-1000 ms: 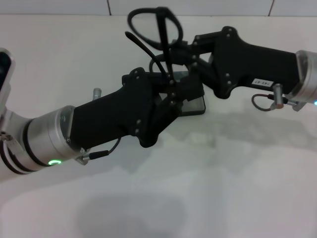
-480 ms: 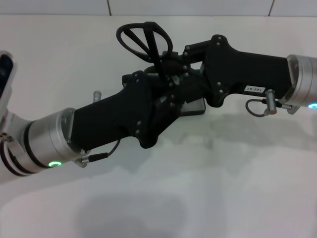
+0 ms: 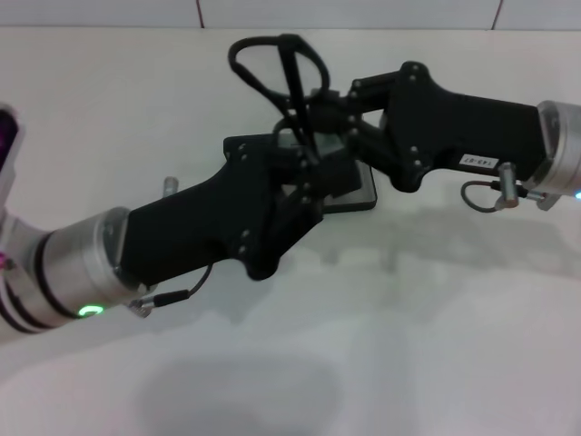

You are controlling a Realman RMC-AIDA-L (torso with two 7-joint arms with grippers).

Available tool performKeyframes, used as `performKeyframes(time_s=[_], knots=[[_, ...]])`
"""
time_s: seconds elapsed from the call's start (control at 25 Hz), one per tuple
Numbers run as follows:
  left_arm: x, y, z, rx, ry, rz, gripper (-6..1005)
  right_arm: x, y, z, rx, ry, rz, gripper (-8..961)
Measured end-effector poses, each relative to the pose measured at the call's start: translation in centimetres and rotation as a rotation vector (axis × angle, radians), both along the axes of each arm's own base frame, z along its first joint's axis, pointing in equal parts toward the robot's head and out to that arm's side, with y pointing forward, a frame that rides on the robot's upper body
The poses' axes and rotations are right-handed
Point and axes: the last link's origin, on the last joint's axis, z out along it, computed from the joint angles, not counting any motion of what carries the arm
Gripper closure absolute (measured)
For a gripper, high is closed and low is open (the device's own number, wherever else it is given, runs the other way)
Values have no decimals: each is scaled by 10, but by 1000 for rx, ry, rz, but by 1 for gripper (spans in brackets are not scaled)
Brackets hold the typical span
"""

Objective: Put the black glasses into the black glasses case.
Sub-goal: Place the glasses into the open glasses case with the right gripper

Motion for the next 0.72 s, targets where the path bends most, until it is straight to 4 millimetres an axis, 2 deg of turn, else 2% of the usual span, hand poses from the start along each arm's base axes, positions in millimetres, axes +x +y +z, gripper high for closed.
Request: performKeyframes(time_s=[0.2, 0.36, 0.44, 0.56, 0.72], knots=[[-17, -9, 10, 22, 3, 39, 965, 3, 6, 15, 55, -39, -19, 870], [-34, -14, 28, 73, -10, 88, 965, -4, 13, 19, 73, -241, -6, 870], [-41, -17, 36, 105, -23, 115, 965, -13, 15, 15, 81, -386, 4, 869], [-48, -19, 45, 147, -43, 151, 965, -22, 18, -2, 154, -626, 13, 869], [-51, -20, 47, 161, -48, 167, 965, -39, 27, -26, 217, -804, 51, 869]])
